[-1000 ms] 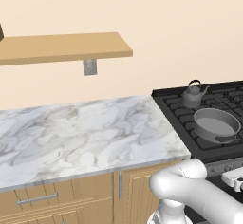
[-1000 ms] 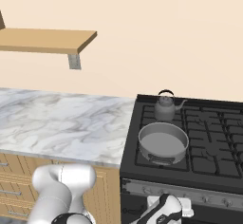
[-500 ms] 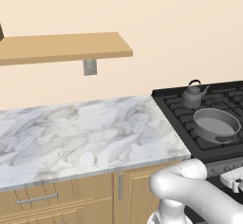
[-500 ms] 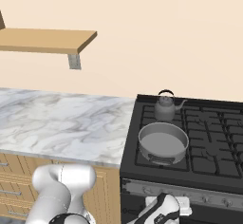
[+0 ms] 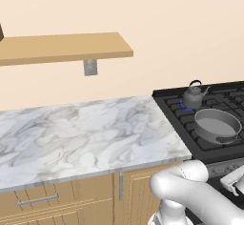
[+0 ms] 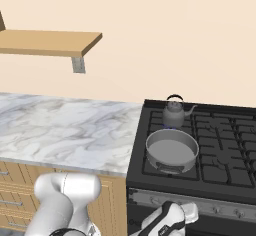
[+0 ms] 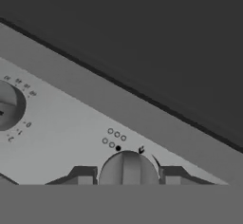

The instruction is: Pick the kettle from the cabinet and place it on a stove burner. Then pick the pot from the counter and place it on another stove burner. Finally, turn both burners on.

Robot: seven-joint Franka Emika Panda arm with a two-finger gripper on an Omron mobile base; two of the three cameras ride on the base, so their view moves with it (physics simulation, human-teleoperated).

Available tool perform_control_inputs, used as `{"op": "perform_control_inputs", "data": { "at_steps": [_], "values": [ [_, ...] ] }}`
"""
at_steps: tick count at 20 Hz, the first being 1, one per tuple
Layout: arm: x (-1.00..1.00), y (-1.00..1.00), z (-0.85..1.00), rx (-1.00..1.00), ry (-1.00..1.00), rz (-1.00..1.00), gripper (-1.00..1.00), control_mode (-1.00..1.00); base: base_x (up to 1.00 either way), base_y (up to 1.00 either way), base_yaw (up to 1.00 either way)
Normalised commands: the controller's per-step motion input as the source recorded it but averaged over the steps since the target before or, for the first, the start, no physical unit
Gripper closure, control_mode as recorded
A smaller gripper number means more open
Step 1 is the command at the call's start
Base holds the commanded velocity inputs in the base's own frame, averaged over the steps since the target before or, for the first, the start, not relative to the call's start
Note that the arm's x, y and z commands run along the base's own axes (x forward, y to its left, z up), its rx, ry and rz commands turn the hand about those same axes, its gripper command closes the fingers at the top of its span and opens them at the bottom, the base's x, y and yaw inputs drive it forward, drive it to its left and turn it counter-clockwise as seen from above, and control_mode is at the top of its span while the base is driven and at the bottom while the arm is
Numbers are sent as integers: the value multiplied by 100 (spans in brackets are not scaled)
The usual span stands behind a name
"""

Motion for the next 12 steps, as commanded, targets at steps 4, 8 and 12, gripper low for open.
{"op": "perform_control_inputs", "data": {
  "at_steps": [4,8,12],
  "values": [
    [0,0,2,-38,2,-1,100,-100,0,0,0],
    [0,0,0,-37,2,-1,100,-100,0,0,0],
    [0,0,0,-34,3,0,100,-100,0,0,0]
  ]
}}
